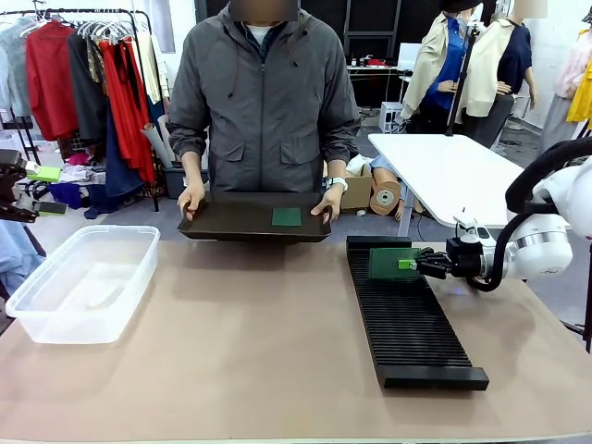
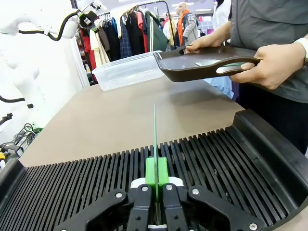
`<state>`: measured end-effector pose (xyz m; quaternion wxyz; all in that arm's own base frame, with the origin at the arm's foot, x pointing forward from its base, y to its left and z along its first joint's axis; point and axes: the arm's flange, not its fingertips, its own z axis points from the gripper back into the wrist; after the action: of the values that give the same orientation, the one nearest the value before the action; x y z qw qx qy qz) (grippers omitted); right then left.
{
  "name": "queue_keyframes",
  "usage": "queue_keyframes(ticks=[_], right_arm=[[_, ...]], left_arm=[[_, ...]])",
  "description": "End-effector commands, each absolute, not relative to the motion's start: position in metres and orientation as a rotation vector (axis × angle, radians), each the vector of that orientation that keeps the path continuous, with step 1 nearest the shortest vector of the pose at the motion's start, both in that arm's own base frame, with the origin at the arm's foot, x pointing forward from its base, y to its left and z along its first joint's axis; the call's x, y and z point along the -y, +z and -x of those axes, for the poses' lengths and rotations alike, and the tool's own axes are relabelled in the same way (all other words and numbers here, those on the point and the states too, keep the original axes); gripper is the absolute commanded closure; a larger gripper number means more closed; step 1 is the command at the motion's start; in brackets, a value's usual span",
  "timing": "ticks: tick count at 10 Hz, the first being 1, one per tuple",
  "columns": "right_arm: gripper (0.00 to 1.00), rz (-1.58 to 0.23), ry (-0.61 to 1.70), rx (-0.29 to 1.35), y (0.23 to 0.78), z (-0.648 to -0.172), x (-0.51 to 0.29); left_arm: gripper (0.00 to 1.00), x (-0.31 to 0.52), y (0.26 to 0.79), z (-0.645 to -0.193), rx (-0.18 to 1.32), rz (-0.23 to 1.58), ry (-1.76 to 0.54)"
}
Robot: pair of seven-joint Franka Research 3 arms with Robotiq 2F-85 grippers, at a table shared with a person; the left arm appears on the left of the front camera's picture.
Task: Sort PCBs into racks and boxes based on the side picked up.
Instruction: If the short side of the Blank PCB is picked up, insert it into the PCB Rack ; if the long side is picked up, place it in the Organizing box.
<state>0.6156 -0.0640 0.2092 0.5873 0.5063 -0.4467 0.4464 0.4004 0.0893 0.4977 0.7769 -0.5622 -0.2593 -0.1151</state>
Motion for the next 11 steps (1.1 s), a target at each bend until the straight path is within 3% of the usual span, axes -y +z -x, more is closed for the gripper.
queue_keyframes(ticks=[1,11], right_arm=[[1.0,-1.175,1.043,1.042,0.2098,-0.616,0.064],[1.0,-1.18,1.04,1.041,0.2092,-0.6156,0.064]], left_arm=[[0.0,-0.0889,0.4996,-0.3998,0.561,1.223,-0.242],[0.0,-0.0889,0.4996,-0.3998,0.561,1.223,-0.242]])
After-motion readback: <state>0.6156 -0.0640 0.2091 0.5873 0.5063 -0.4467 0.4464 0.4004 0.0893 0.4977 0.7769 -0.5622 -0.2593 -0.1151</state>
